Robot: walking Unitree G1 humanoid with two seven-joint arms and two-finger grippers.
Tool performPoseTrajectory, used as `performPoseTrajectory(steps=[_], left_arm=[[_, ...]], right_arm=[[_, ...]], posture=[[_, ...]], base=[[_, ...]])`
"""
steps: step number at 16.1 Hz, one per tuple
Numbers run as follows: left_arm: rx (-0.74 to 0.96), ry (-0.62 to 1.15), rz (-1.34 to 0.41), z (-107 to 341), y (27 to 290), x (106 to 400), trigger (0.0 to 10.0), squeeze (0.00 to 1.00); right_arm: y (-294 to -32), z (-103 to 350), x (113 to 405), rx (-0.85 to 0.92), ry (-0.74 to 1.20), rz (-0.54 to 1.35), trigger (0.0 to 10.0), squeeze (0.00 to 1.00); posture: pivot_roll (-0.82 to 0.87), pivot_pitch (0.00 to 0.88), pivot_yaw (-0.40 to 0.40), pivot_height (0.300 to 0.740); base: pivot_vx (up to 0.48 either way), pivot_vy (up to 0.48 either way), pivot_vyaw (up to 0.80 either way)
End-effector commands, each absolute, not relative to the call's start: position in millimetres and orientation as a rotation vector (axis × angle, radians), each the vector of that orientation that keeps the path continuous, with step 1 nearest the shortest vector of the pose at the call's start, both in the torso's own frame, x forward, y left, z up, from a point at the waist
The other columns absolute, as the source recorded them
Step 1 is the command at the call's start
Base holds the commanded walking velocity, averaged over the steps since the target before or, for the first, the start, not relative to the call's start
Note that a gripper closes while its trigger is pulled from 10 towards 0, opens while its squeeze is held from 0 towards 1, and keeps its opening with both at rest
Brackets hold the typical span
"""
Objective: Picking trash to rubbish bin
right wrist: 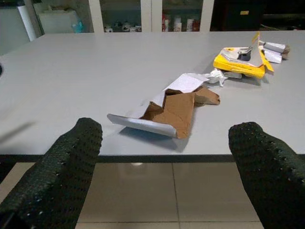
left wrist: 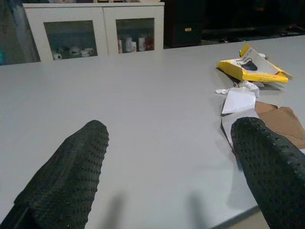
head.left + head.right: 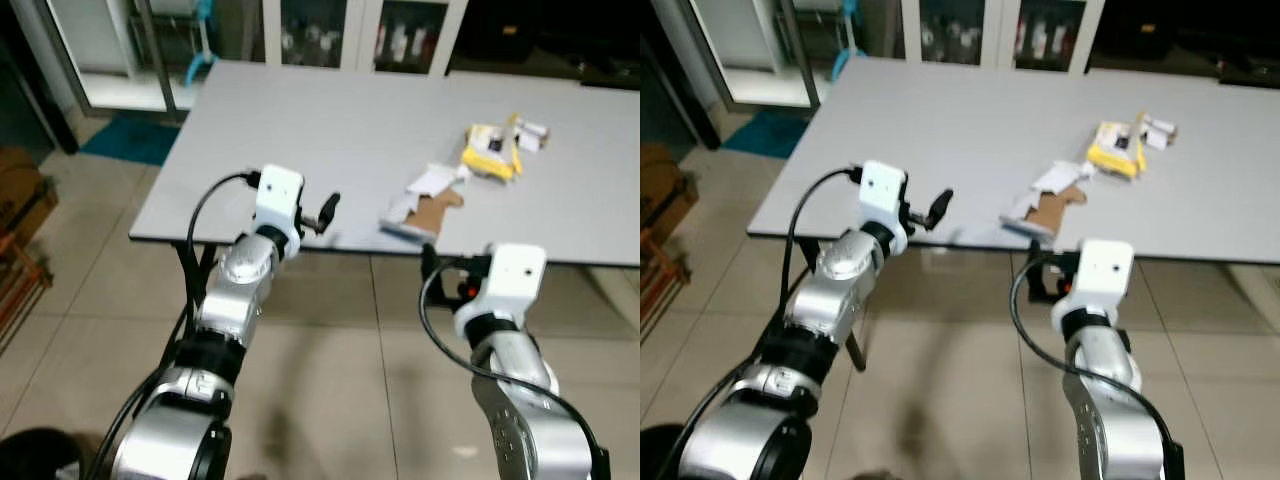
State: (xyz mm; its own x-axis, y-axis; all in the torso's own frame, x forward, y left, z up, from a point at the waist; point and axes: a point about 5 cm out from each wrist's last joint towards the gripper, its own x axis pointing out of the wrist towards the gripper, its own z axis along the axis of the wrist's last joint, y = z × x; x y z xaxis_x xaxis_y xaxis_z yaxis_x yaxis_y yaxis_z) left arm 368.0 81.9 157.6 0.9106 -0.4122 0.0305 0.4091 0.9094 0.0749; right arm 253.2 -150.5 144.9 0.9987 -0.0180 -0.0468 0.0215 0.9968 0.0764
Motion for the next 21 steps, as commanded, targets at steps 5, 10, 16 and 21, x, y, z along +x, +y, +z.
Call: performPoseTrajectory(steps=[5, 10, 16, 21], left_arm=[[0.081, -0.04, -0.461, 157.4, 69.2, 366.1, 10.0, 0.0], [0.094, -0.029, -0.466, 155.8, 69.2, 366.0, 10.0, 0.0], [0.104, -0.021, -0.479, 155.2, 70.8, 364.8, 10.0, 0.0], [0.122, -0.018, -0.489, 154.2, 74.6, 361.8, 10.0, 0.0]], right_arm=[[-155.9, 133.1, 252.8, 0.069, 0.117, -0.054, 10.0, 1.0], [-158.2, 124.4, 251.8, 0.073, 0.165, -0.076, 10.0, 1.0], [-144.2, 124.4, 258.2, -0.045, 0.149, -0.012, 10.0, 1.0], [-126.5, 109.1, 269.7, -0.162, 0.154, 0.064, 10.0, 1.0]], posture=[[0.12, 0.077, -0.031, 0.74], [0.12, 0.08, -0.025, 0.74], [0.13, 0.095, -0.009, 0.74], [0.15, 0.115, 0.002, 0.74]], base=[[0.325, 0.0, 0.0], [0.343, 0.0, 0.0], [0.151, 0.0, 0.0], [0.0, 0.0, 0.0]])
